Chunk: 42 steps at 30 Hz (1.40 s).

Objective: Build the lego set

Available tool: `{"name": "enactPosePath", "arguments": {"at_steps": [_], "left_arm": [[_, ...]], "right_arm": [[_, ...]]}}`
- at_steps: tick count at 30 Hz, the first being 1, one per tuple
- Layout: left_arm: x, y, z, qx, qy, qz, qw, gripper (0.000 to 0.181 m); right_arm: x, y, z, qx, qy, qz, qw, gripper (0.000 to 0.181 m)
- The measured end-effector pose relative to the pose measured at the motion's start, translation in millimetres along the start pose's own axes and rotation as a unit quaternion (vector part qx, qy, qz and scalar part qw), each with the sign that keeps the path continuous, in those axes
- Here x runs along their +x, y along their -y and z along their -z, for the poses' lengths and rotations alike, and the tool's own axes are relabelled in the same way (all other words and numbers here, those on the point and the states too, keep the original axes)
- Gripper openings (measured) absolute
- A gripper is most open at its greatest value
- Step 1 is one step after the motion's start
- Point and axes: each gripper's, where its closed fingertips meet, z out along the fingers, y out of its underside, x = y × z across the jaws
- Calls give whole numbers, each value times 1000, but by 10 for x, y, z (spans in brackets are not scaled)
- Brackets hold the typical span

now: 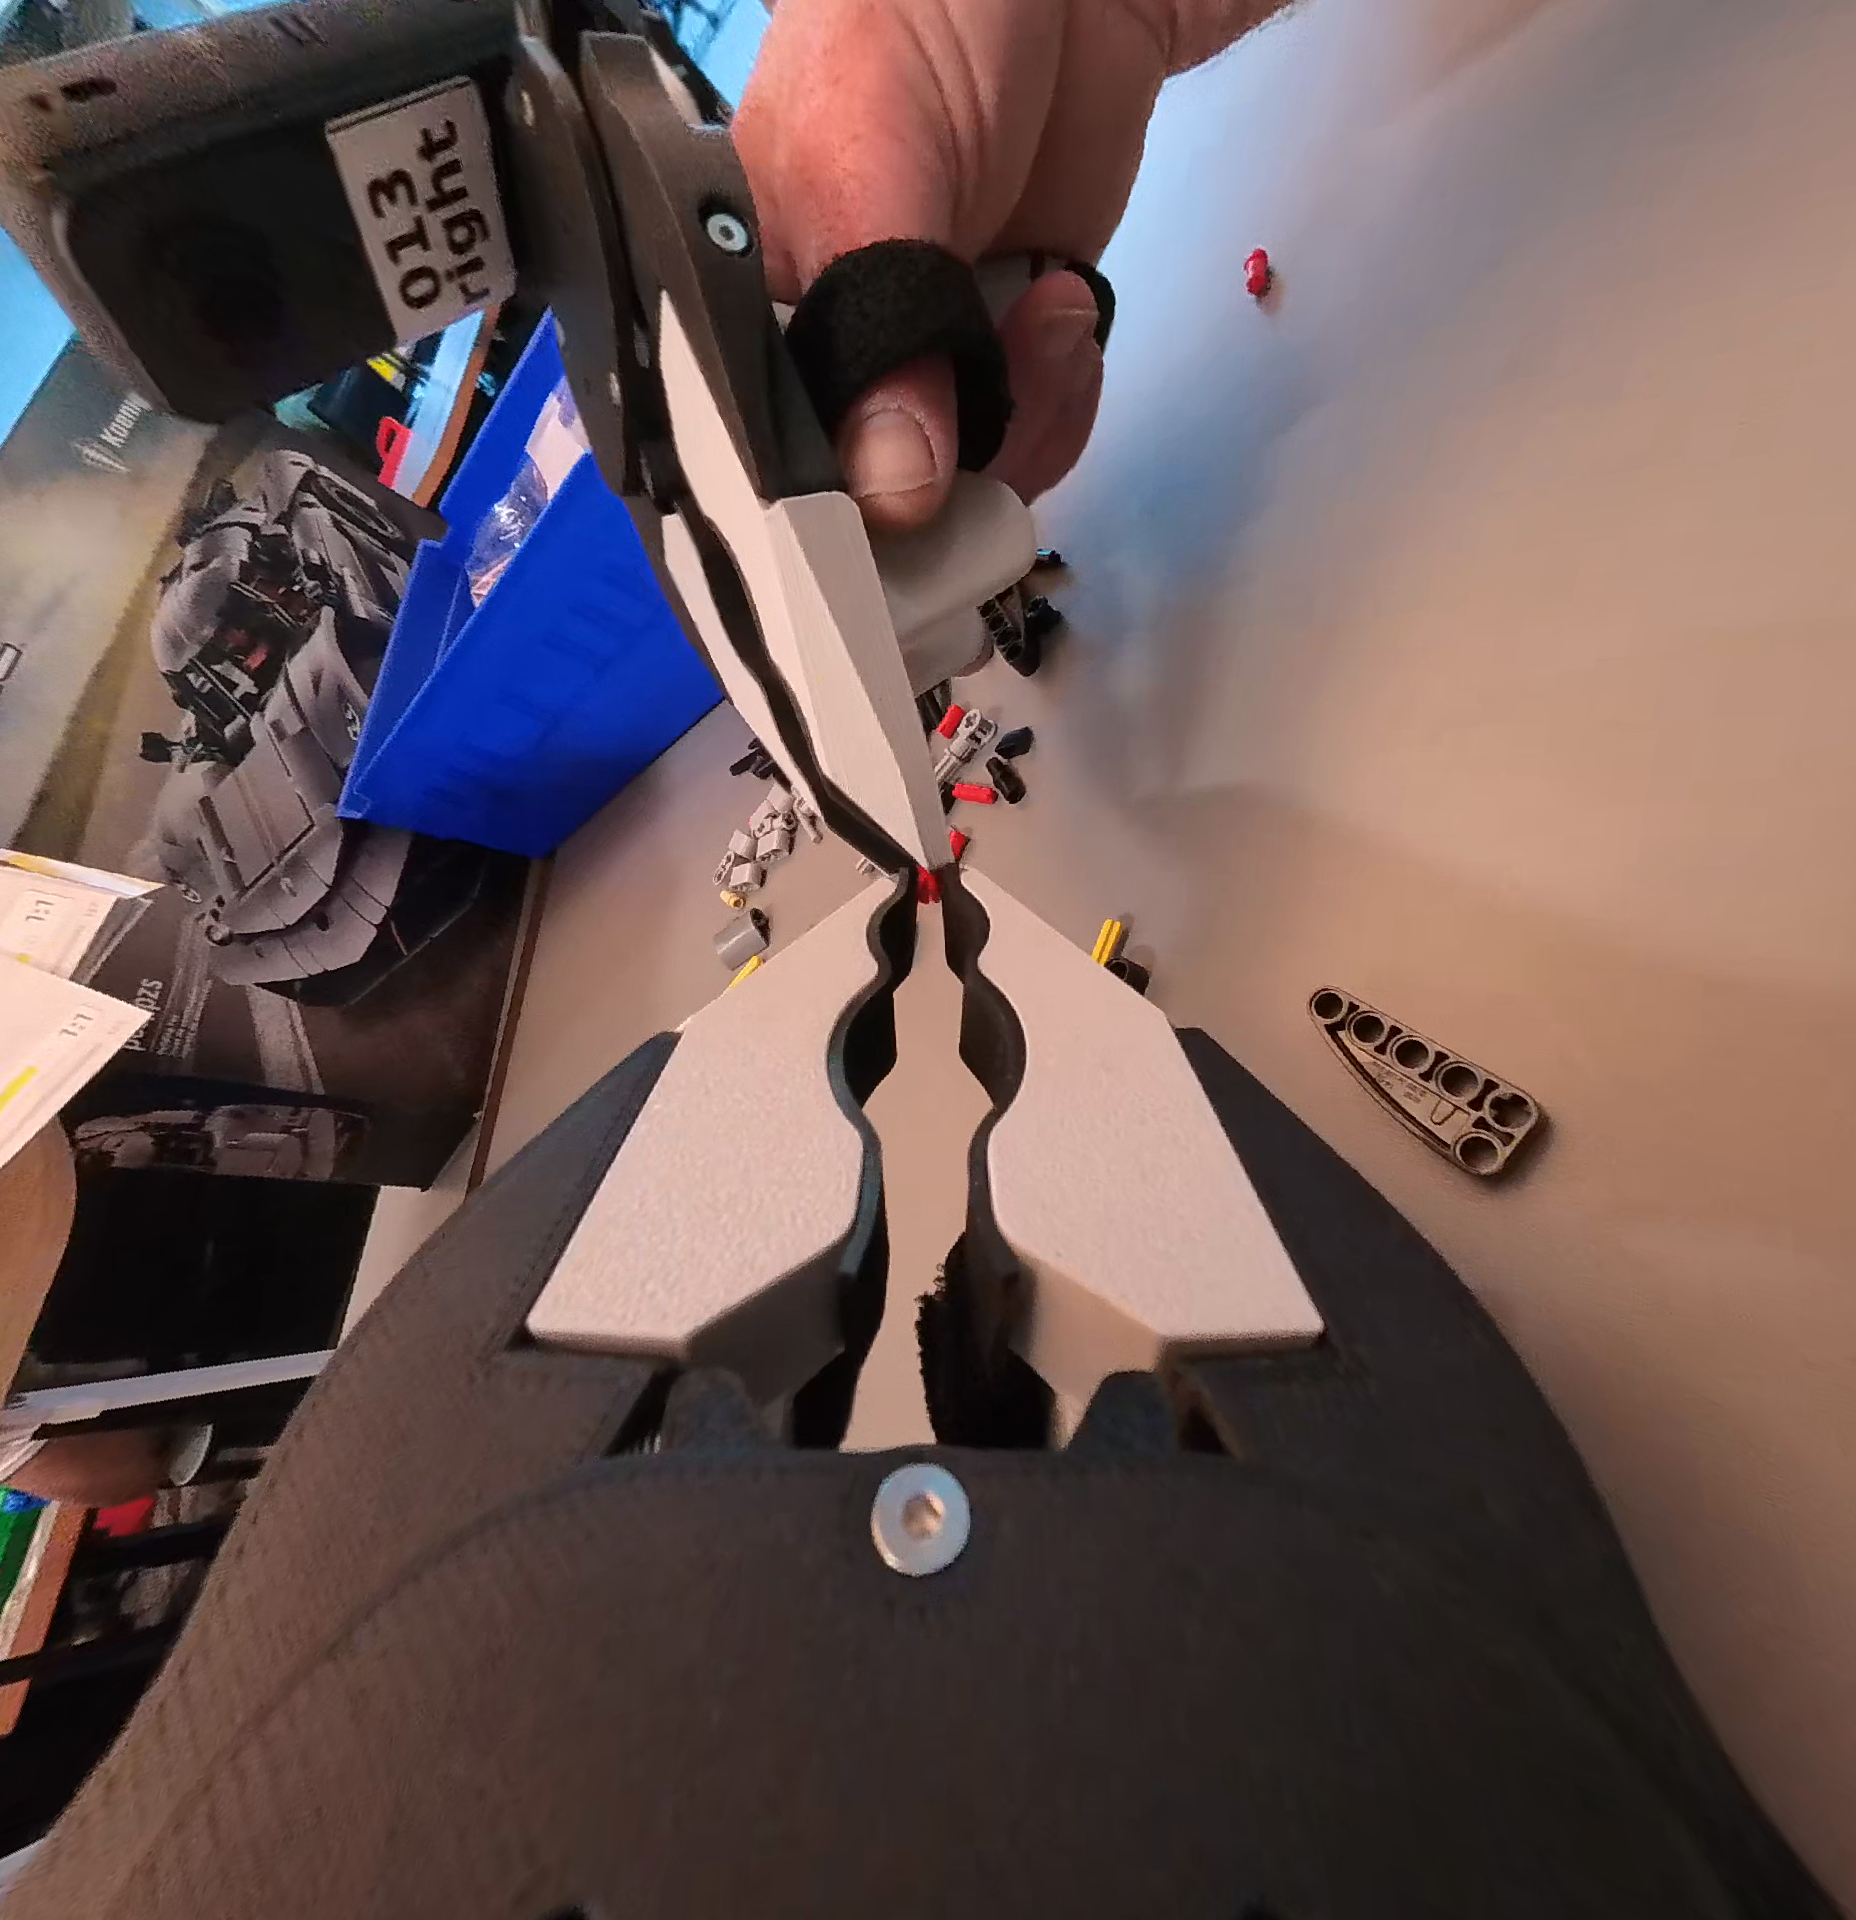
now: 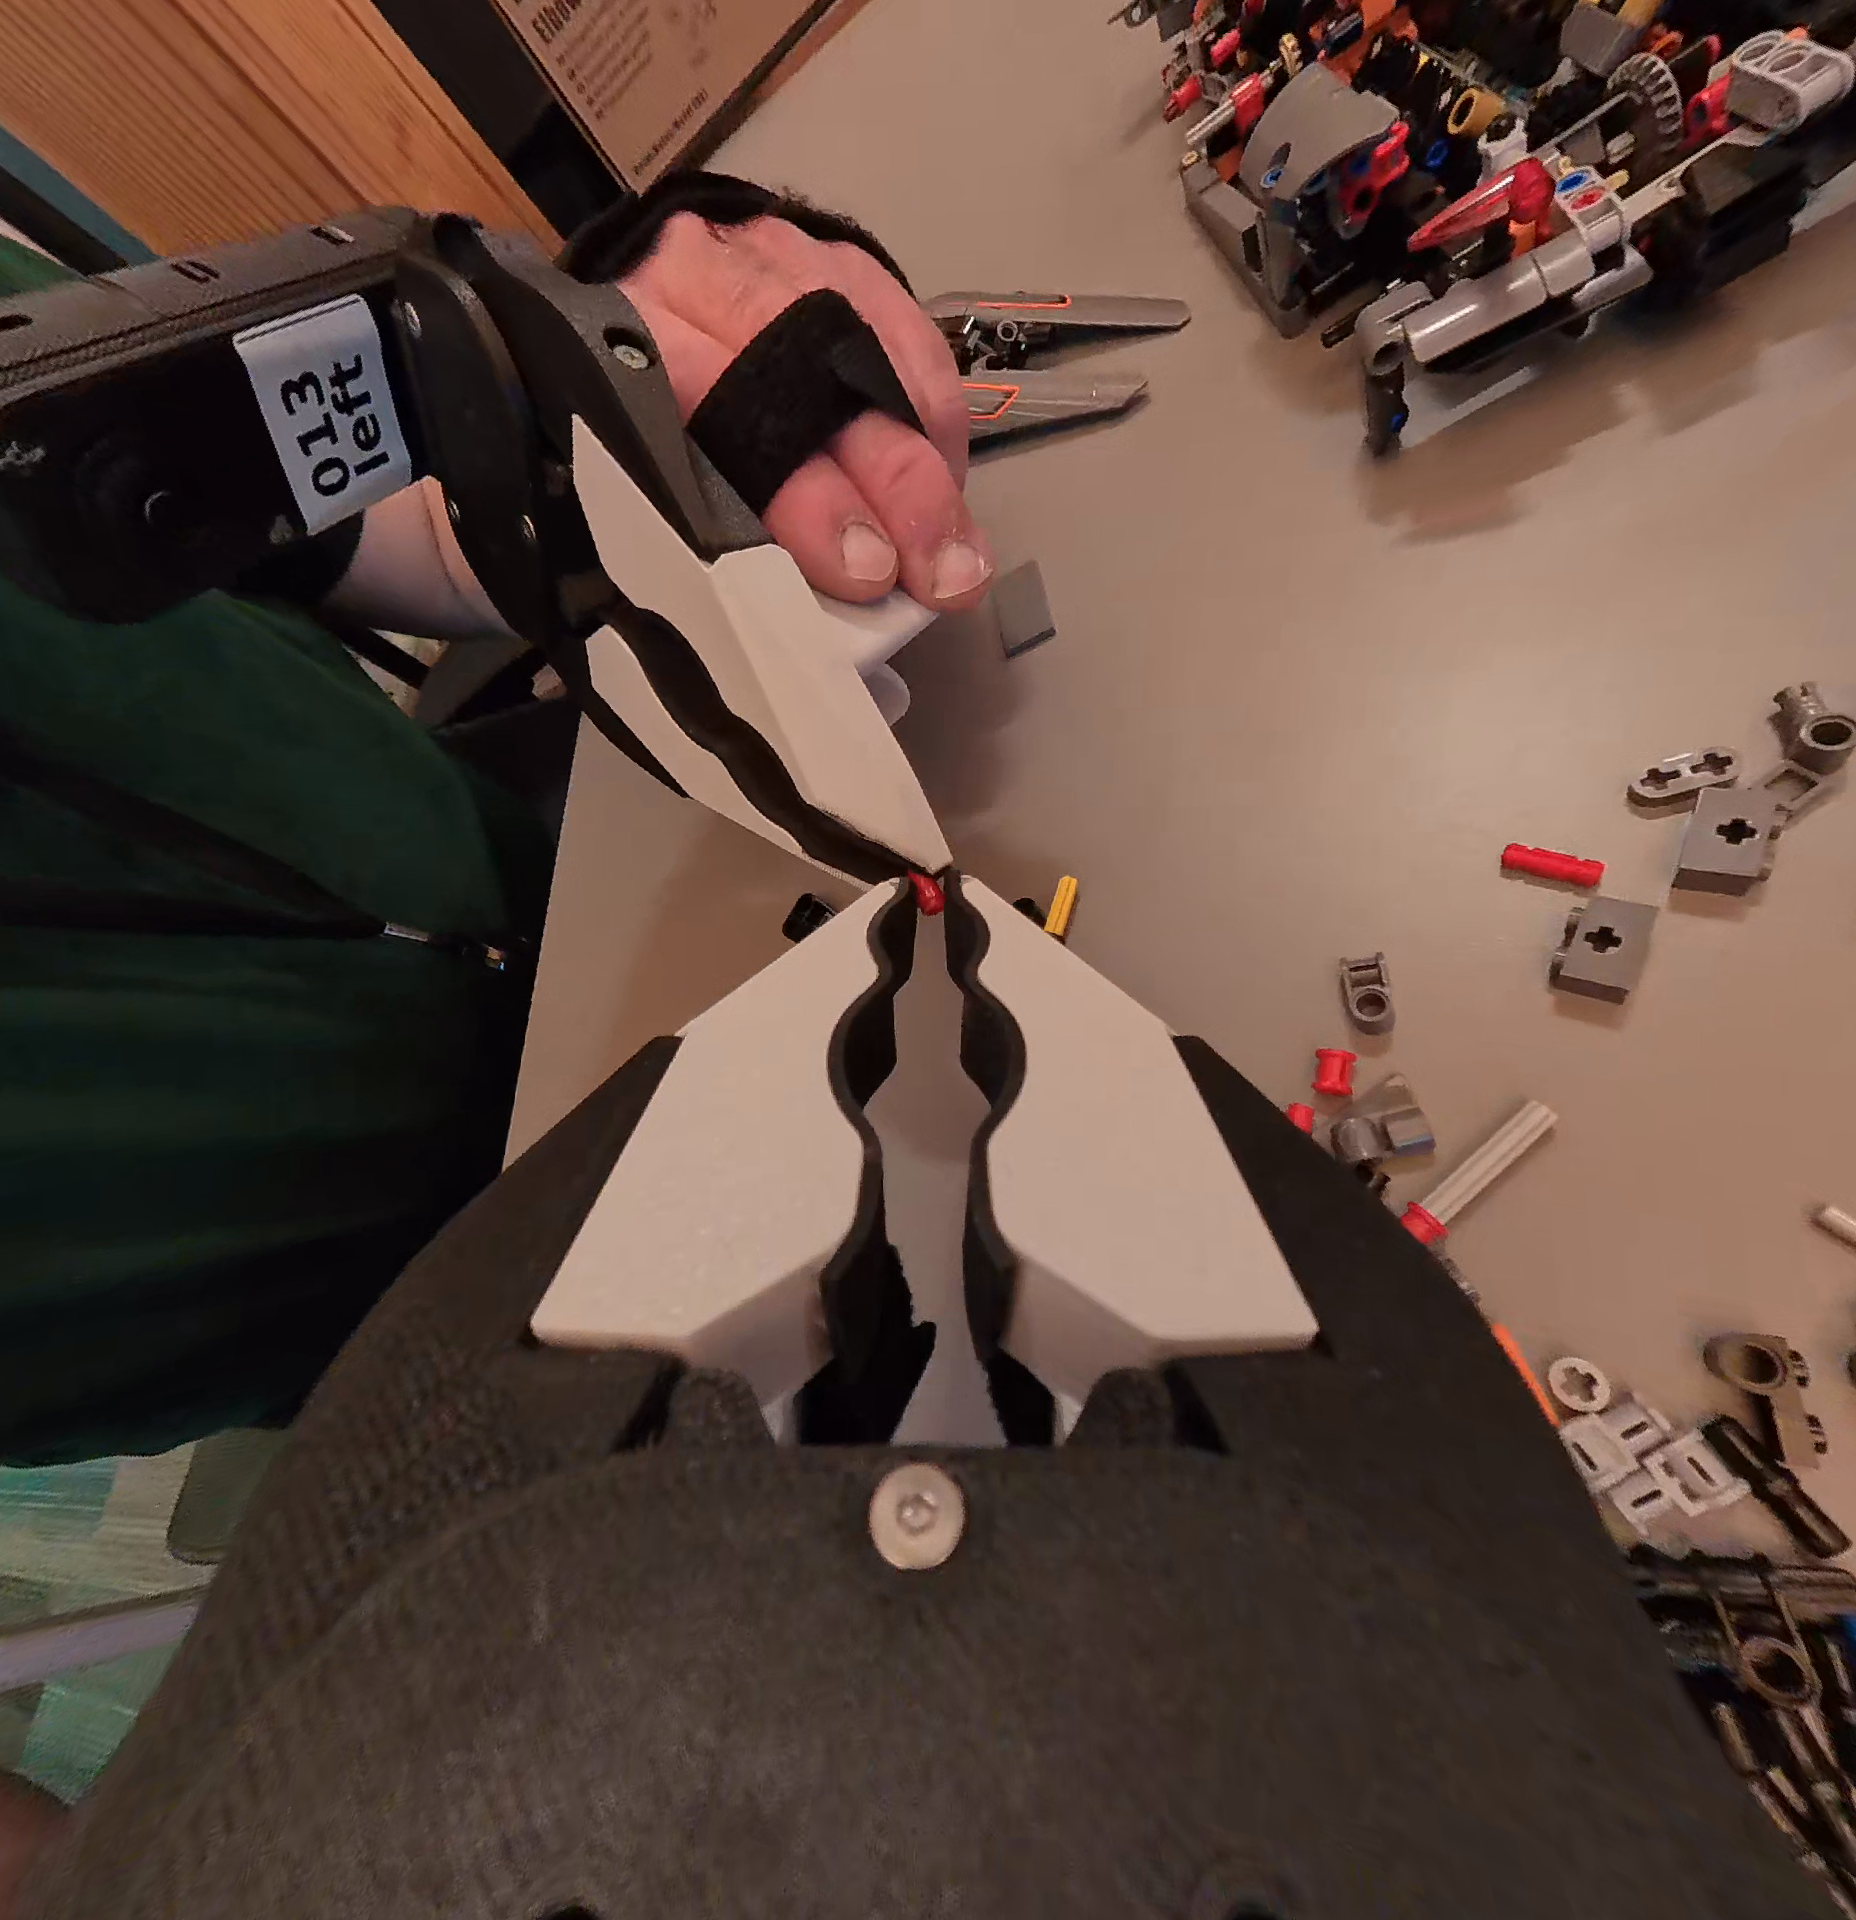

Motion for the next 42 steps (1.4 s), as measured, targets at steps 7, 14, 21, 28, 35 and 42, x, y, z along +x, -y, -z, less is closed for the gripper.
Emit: {"name": "enactPosePath", "arguments": {"at_steps": [7,14,21,28,35,42], "left_arm": [[-236,154,153,62,44,52,996,3],[-376,314,304,95,95,39,990,2],[-431,376,374,99,124,15,987,2],[-447,414,409,105,134,6,985,2],[-390,338,356,102,96,20,990,3],[-45,-192,134,16,-87,119,989,25]], "right_arm": [[-93,266,119,96,10,-2,995,11],[-305,430,190,161,40,3,986,9],[-380,510,222,205,67,-9,977,4],[-426,543,239,225,88,-10,970,4],[-347,486,213,207,35,15,978,3],[-66,49,52,12,-147,128,981,3]]}}
